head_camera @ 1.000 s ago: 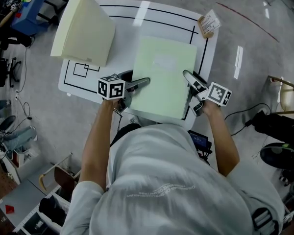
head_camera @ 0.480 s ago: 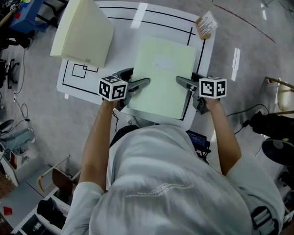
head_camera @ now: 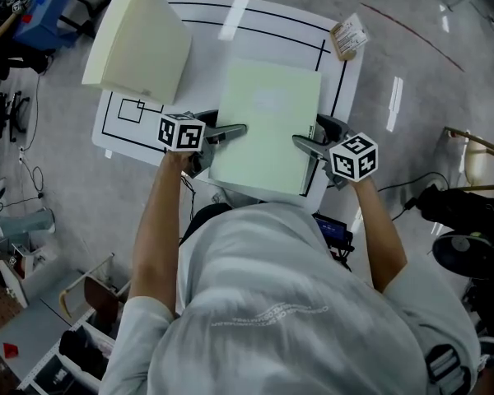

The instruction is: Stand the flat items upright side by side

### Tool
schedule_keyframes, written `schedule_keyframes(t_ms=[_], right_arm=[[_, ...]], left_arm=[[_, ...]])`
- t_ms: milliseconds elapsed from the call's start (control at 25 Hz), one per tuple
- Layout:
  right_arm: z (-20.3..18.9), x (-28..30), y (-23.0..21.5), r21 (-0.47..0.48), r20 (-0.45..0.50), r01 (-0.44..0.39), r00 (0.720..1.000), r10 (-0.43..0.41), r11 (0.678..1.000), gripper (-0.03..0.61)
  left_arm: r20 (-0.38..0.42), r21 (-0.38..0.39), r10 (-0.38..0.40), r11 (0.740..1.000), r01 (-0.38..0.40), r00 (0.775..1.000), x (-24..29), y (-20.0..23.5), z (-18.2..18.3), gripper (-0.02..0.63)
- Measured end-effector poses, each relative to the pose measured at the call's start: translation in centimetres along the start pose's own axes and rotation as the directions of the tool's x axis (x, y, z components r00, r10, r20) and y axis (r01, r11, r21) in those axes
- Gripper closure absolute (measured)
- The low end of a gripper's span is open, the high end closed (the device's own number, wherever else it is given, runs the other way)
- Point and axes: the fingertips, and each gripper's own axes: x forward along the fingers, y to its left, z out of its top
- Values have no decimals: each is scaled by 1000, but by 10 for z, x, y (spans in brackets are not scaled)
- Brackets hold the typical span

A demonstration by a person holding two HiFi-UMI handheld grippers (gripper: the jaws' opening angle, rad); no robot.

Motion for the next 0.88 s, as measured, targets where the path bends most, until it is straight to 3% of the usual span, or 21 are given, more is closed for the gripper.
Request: schedule_keyframes(t_ms=[160, 440, 560, 760, 880], right_arm=[[-8, -5, 6, 1, -36, -66, 997, 66, 998, 172], [-3, -12, 3, 184, 75, -110, 992, 98, 977, 172], [8, -9, -6, 281, 107, -112, 991, 85, 953, 156], [21, -3, -18, 370, 147, -109, 987, 58, 923, 156], [23, -3, -23, 496, 194, -142, 980, 51, 857, 156]], left_arm=[[-3, -14, -10, 1000, 10, 1000, 0, -1, 1, 190], [55, 126, -16, 992, 9, 998, -4, -10, 1, 193], [116, 202, -17, 979, -7, 993, -8, -16, 11, 193], [180, 253, -3, 966, -44, 984, -11, -19, 20, 193], [210, 307, 17, 948, -83, 977, -15, -20, 22, 193]])
